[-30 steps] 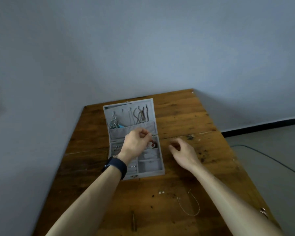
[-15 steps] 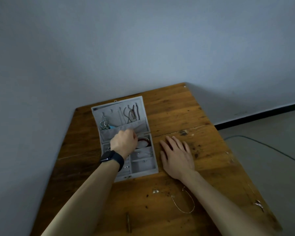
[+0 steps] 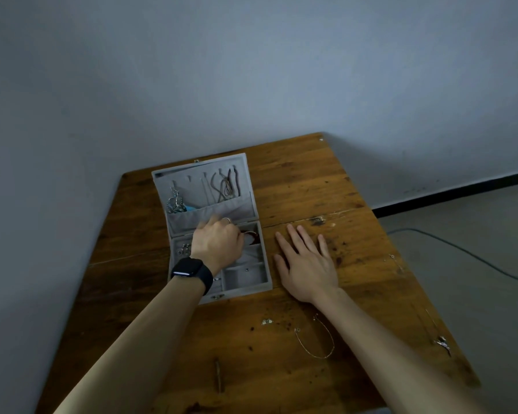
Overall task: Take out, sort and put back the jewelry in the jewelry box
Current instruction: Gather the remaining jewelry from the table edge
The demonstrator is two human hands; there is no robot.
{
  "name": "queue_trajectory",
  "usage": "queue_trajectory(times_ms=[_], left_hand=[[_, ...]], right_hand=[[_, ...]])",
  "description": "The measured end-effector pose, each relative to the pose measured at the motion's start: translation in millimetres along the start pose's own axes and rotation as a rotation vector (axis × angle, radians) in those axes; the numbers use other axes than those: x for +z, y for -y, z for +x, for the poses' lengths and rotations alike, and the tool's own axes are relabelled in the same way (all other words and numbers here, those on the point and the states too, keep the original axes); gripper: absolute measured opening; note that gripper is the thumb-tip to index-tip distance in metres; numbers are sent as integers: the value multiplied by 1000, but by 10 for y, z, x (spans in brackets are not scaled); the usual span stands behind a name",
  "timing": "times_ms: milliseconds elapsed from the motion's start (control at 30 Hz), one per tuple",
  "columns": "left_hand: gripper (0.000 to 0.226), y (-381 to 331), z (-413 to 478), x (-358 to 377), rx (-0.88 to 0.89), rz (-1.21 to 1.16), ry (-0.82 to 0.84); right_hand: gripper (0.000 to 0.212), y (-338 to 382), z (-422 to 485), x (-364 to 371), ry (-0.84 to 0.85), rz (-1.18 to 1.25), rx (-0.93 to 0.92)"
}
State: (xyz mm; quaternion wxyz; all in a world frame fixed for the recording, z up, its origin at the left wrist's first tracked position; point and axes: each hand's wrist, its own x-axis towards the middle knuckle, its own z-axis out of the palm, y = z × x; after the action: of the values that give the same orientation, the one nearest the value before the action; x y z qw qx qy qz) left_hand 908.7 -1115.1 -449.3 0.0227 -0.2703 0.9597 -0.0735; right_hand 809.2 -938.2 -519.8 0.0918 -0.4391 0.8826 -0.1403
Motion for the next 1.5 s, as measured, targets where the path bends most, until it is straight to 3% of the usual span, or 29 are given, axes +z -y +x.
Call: queue_trajectory(times_ms=[300,467,633,700,867,1000,1100,1267,1367,1500], left_hand=[[34,52,-42,-9,37,-61,11],[28,-2,-294,-91,26,-215,-69],[26,-294,-736,-233,57,-383,-126],[27,-455,-899,-262,71,-453,-132],[31,-1076,-1134,-212,219,-548,-70],[42,-1714,-1170,-218,315,-521,58],[50,-2161,-1105,-173,363,-457,91],[55,-2556,-835,-102,170,-487,85],[54,-2657,-644,-75,57,-440,74],[51,-2717,-411,-36,36,-411,75]], right_hand=[[59,7,-15,-39,16,4,3],[59,-3,6,-88,42,42,6],[49,-19,-162,-341,38,407,48],[46,-57,-445,-493,-20,544,51],[31,-425,-1393,-643,-359,560,144],[23,-827,-1984,-513,-581,317,320],[27,-1141,-2204,-348,-611,149,390],[53,-1331,-2261,-110,-582,154,463],[45,-1359,-2237,-16,-682,151,421],[35,-1401,-2237,84,-832,126,351]])
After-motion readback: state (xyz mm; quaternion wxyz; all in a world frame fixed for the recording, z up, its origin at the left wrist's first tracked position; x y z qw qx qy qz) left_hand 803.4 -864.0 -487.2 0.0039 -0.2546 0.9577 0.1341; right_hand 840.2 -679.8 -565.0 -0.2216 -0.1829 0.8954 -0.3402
